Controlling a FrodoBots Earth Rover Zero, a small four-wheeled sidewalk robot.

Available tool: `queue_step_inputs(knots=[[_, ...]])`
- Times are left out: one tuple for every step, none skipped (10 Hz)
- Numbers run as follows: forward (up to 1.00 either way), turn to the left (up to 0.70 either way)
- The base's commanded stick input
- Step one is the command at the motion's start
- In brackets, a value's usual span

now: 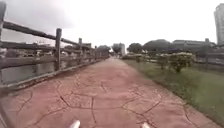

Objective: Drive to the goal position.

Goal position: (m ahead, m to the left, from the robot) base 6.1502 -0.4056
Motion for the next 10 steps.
queue_step_inputs(knots=[[0.70, 0.00], [0.70, 0.00], [0.70, 0.00], [0.70, 0.00], [0.70, 0.00], [0.70, 0.00], [0.70, 0.00], [0.70, 0.00], [0.70, 0.00], [0.70, 0.00]])
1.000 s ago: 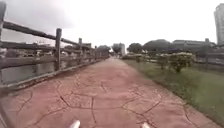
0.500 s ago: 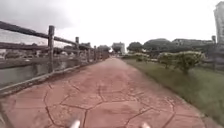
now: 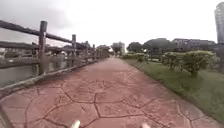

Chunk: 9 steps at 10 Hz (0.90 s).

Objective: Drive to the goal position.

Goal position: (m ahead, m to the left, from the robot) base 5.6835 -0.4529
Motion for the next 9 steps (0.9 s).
queue_step_inputs(knots=[[0.70, 0.00], [0.70, 0.00], [0.70, 0.00], [0.70, 0.00], [0.70, 0.00], [0.70, 0.00], [0.70, 0.00], [0.70, 0.00], [0.70, 0.00]])
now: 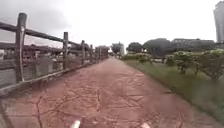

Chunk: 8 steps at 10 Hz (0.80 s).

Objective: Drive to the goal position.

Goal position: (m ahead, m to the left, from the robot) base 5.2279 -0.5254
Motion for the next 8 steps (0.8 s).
queue_step_inputs(knots=[[0.70, 0.00], [0.70, 0.00], [0.70, 0.00], [0.70, 0.00], [0.70, 0.00], [0.70, 0.00], [0.70, 0.00], [0.70, 0.00]])
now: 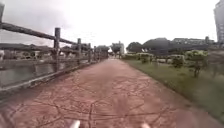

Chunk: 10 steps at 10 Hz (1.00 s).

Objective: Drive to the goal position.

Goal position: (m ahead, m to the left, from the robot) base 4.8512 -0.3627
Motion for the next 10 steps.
queue_step_inputs(knots=[[0.70, 0.00], [0.70, 0.00], [0.70, 0.00], [0.70, 0.00], [0.70, 0.00], [0.70, 0.00], [0.70, 0.00], [0.70, 0.00], [0.70, 0.00], [0.70, 0.00]])
